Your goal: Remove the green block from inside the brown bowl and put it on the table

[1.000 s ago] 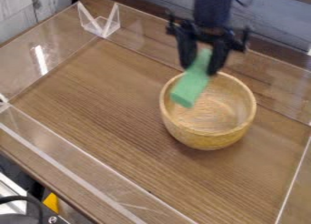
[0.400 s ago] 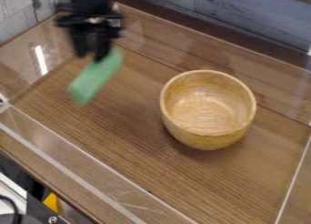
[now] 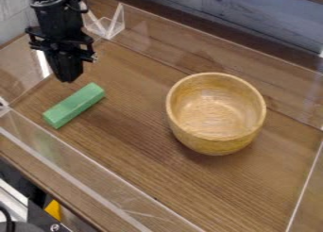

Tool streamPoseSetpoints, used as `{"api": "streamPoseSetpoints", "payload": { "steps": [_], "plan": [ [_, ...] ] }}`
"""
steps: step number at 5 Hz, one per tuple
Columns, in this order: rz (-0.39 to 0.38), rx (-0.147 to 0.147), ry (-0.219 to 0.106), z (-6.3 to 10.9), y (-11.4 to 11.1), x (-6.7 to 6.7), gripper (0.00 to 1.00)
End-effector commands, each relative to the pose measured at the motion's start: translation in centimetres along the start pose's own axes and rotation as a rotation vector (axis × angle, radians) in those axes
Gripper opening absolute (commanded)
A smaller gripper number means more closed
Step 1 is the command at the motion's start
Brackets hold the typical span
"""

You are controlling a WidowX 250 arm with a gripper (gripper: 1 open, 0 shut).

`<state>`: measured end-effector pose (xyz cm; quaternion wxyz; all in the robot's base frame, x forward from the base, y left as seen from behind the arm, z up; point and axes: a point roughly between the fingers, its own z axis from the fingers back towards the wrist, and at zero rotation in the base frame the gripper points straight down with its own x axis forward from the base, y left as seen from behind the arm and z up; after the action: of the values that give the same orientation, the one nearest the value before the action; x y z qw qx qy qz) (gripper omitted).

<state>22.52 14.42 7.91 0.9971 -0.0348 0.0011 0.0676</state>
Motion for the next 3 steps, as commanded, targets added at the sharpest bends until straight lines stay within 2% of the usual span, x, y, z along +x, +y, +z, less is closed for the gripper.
{"api": "streamPoseSetpoints", "payload": {
  "steps": [1,3],
  "plan": [
    [-0.02,0.015,-0.042,0.8,0.2,0.3,1.0],
    [0.05,0.007,-0.052,-2.2,-0.3,-0.4,1.0]
  ]
}}
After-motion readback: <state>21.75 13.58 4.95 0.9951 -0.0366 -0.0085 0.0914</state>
